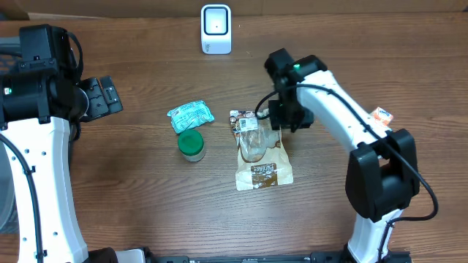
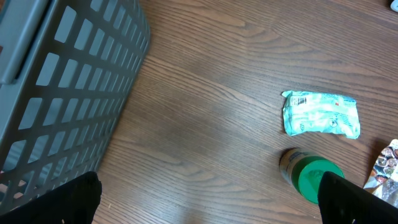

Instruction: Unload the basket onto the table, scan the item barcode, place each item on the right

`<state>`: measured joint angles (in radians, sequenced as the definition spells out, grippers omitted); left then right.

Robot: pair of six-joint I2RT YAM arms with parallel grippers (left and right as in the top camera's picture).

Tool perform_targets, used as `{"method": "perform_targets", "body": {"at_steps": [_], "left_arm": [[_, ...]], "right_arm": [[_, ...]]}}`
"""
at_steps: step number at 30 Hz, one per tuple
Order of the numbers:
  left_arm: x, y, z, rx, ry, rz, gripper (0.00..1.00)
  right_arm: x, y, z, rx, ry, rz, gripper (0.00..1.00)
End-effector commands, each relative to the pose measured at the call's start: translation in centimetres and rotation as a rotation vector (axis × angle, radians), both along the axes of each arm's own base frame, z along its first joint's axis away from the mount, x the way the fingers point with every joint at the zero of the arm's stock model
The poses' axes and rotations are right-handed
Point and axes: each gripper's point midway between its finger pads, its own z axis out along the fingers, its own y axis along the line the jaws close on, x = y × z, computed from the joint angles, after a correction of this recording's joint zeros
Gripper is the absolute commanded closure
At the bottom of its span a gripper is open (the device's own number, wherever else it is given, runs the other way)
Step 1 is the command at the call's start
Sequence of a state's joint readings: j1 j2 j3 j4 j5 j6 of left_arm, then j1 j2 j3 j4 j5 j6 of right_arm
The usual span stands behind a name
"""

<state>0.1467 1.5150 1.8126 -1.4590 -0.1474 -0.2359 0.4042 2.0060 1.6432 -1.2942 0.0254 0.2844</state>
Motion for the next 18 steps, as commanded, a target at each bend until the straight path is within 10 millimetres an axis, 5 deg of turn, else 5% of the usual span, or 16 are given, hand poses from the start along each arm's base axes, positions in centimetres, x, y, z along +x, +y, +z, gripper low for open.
{"method": "perform_targets", "body": {"at_steps": [1, 7, 9, 18], "left_arm": [[0.0, 0.3, 0.1, 0.003, -0.003, 0.020, 0.00], [0.0, 0.4, 0.1, 0.016, 0.001, 0.012, 0.00], [0.0, 2.5, 0.8, 0.168, 0.020, -0.023, 0.00], [0.2, 3.1, 1.1, 0.203, 0.016, -0.024, 0.00]], "right_arm": [[0.2, -1.9, -0.2, 0.053, 0.048, -0.081, 0.51], [0.8, -2.0, 1.2, 0.327, 0.079, -0.046, 0.54], [1.3, -2.6, 2.2, 0.368, 0.051, -0.063, 0.54], [1.5, -9.2, 7.4, 0.376, -0.088, -0.190, 0.50]]}}
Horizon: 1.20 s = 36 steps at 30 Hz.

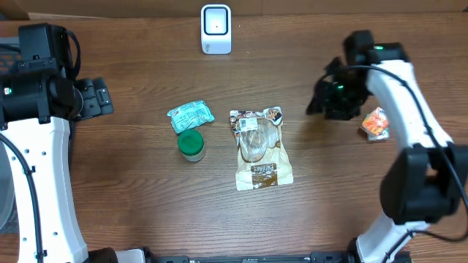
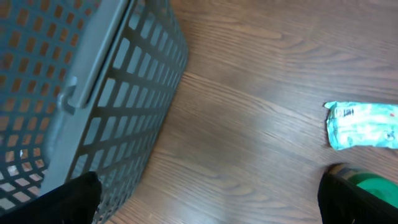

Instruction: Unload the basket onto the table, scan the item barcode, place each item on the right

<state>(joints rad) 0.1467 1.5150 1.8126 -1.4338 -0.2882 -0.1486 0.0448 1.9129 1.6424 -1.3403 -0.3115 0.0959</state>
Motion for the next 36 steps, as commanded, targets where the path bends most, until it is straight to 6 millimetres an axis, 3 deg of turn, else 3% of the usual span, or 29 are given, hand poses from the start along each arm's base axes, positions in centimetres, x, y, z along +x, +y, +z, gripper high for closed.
{"method": "perform_targets", "body": {"at_steps": [1, 4, 8, 9, 11, 13, 18, 23, 30, 36], "left_arm": [[0.2, 0.6, 0.3, 0.039, -0.002, -0.004, 0.00], [0.9, -0.4, 0.2, -0.037, -0.044, 0.006, 0.00], [2.8, -3.9, 0.4, -0.257, -0.143, -0.023, 0.00], [3.2, -5.0, 0.5, -0.317, -0.157, -0.057, 0.08], [3.8, -7.6, 0.9, -0.450, -0.184, -0.132, 0.41], [4.4, -10.1, 1.4, -0.550, -0.200, -0.207, 0.96], [4.8, -14.8, 0.5, -0.560, -0.144, -0.332, 0.96], [4.3, -22.3, -2.2, -0.604, -0.018, -0.459, 0.96], [2.9, -30.2, -9.0, -0.637, 0.137, -0.534, 0.96], [0.6, -33.2, -15.6, -0.668, 0.211, -0.486, 0.96]], "right_arm": [[-0.5, -2.9, 3.7, 0.023, -0.085, -0.060, 0.50], [-1.3, -3.8, 4.2, 0.053, -0.076, -0.059, 0.50], [-2.1, -4.7, 4.8, 0.057, -0.065, -0.068, 0.50], [-2.3, -4.9, 4.8, 0.057, -0.064, -0.071, 0.50], [-2.4, -4.9, 4.9, 0.062, -0.061, -0.075, 0.48], [-2.3, -4.9, 4.9, 0.063, -0.062, -0.075, 0.46], [-2.0, -4.7, 5.0, 0.077, -0.076, -0.074, 0.43], [-1.8, -4.6, 5.0, 0.088, -0.084, -0.074, 0.43], [-1.7, -4.6, 5.0, 0.088, -0.088, -0.074, 0.41], [-1.6, -4.3, 5.2, 0.106, -0.091, -0.073, 0.41]]}}
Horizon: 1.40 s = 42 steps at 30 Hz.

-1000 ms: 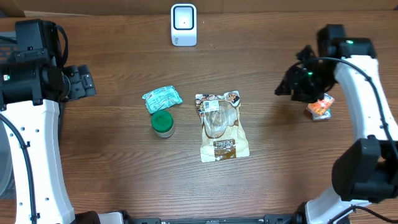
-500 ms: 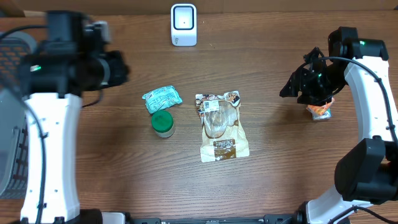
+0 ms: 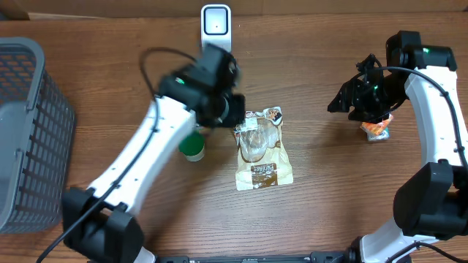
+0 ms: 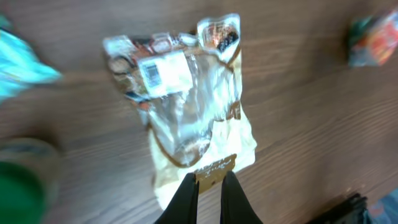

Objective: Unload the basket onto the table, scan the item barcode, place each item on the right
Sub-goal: 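Reach the left gripper over the mushroom bag and grasp its top, then move the right gripper to the bag and grasp it beside the left gripper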

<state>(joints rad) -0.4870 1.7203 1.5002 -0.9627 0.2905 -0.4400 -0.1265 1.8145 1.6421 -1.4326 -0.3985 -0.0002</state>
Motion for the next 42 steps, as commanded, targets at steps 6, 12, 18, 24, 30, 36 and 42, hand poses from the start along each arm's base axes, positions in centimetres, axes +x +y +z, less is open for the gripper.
{"method": "perform_targets", "body": {"at_steps": [6, 12, 18, 24, 30, 36, 42], "left_arm": [[-2.3, -1.8, -7.0, -0.013, 0.073, 0.088, 0.96], [-2.1, -1.4, -9.4, -0.008, 0.061, 0.128, 0.96], [-1.9, -0.9, -11.8, 0.042, 0.085, 0.152, 0.96], [-1.9, -0.9, -15.1, 0.069, 0.149, 0.195, 0.96], [-1.6, -1.1, -16.0, 0.068, 0.149, 0.198, 0.96], [-1.7, -1.1, -16.0, 0.069, 0.152, 0.197, 0.96], [-2.1, -1.8, -15.8, 0.033, 0.180, 0.180, 0.96]], "right_arm": [[0.0, 1.1, 1.5, 0.026, -0.057, 0.027, 0.41], [0.1, 1.6, 1.5, 0.023, -0.060, 0.042, 0.40], [0.1, 1.6, 1.5, 0.022, -0.062, 0.043, 0.39], [0.2, 1.6, 1.5, 0.022, -0.065, 0.043, 0.39], [0.1, 1.6, 1.3, 0.023, -0.060, 0.043, 0.35], [-0.6, 2.2, -1.0, 0.060, -0.027, 0.044, 0.31], [-1.4, 4.8, -4.5, 0.181, -0.020, 0.069, 0.31]]}}
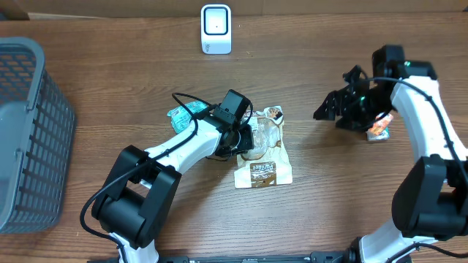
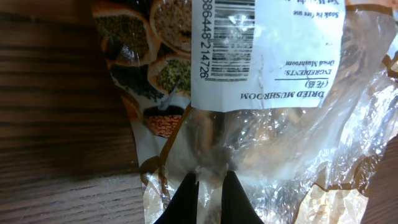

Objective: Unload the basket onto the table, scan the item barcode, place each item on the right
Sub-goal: 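Move the right gripper to the bag and grasp it beside the left gripper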

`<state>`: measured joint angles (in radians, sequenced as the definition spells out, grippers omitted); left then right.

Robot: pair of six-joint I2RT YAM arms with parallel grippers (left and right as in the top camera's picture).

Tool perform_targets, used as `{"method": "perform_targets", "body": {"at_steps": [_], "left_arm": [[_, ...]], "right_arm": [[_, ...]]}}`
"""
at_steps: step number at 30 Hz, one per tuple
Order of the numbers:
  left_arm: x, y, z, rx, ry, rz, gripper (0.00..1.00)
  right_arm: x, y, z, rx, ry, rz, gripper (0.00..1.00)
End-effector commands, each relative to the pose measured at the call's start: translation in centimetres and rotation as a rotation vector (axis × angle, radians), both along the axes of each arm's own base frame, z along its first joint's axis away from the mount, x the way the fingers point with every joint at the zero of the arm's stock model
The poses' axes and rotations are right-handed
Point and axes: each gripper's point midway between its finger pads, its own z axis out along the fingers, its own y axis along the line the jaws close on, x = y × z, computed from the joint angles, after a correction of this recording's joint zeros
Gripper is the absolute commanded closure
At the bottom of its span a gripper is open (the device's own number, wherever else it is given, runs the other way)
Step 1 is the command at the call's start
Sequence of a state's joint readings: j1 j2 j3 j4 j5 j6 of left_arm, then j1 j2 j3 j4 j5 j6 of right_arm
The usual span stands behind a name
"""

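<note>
A clear bag of dried mushrooms (image 1: 265, 155) lies flat at the table's middle. Its white barcode label (image 2: 227, 43) faces up and fills the top of the left wrist view. My left gripper (image 1: 247, 139) is down on the bag's upper part. Its two dark fingers (image 2: 186, 200) pinch a fold of the clear plastic, so the left gripper (image 2: 210, 186) is shut on the bag. The white scanner (image 1: 216, 29) stands at the far edge. My right gripper (image 1: 327, 109) hangs at the right, fingers spread, holding nothing, beside an orange packet (image 1: 379, 126).
A grey basket (image 1: 29, 139) takes up the left edge. A teal packet (image 1: 186, 111) lies just left of the bag, partly under my left arm. Bare wood lies between the bag and the scanner.
My left gripper was above the bag with its fingers close together. It is now down on the bag, shut on a fold of the plastic below the label. The right arm has shifted slightly.
My right gripper was at the bag while the left arm waited by the basket. The right arm then stood away at the right near the orange packet. The left arm came over the bag, and now grips it.
</note>
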<state>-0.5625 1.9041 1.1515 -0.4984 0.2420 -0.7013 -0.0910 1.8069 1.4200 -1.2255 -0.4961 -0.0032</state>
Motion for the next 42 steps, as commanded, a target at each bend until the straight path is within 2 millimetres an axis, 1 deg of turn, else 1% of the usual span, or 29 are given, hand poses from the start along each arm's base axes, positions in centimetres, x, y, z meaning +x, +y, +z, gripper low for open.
{"method": "perform_targets", "body": {"at_steps": [1, 6, 9, 12, 15, 20, 25, 30, 35, 39, 42], "left_arm": [[-0.7, 0.0, -1.0, -0.003, 0.041, 0.002, 0.96], [-1.1, -0.3, -0.9, -0.024, 0.059, -0.006, 0.96], [-1.2, -0.5, -0.8, -0.037, 0.067, -0.011, 0.96], [-1.3, -0.6, -0.8, -0.044, 0.072, -0.014, 0.96], [-1.6, -0.8, -0.7, -0.056, 0.083, -0.018, 0.96], [-1.7, -0.9, -0.7, -0.059, 0.090, -0.020, 0.96], [-1.8, -0.8, -0.7, -0.058, 0.093, -0.020, 0.96], [-1.8, -0.8, -0.7, -0.057, 0.093, -0.020, 0.96], [-1.8, -0.8, -0.7, -0.057, 0.094, -0.018, 0.96], [-1.8, -0.8, -0.7, -0.058, 0.094, -0.017, 0.96], [-1.8, -0.8, -0.7, -0.057, 0.095, -0.017, 0.96]], "right_arm": [[-1.0, 2.6, -0.5, 0.098, -0.018, 0.039, 0.31], [-1.7, 5.3, -3.3, 0.133, -0.053, 0.103, 0.31], [-2.0, 6.8, -4.5, 0.134, -0.069, 0.139, 0.31], [-2.1, 7.8, -5.6, 0.136, -0.069, 0.144, 0.30], [-2.1, 8.1, -6.6, 0.133, -0.075, 0.154, 0.30], [-2.2, 7.5, -8.7, 0.091, -0.069, 0.148, 0.30], [-2.6, 7.6, -11.0, 0.096, -0.040, 0.150, 0.30], [-3.0, 9.3, -11.8, 0.206, -0.054, 0.225, 0.30], [-3.7, 10.0, -14.0, 0.211, -0.017, 0.248, 0.31], [-4.7, 11.0, -15.5, 0.221, 0.024, 0.274, 0.36], [-4.9, 11.2, -15.8, 0.220, 0.030, 0.282, 0.47]]}}
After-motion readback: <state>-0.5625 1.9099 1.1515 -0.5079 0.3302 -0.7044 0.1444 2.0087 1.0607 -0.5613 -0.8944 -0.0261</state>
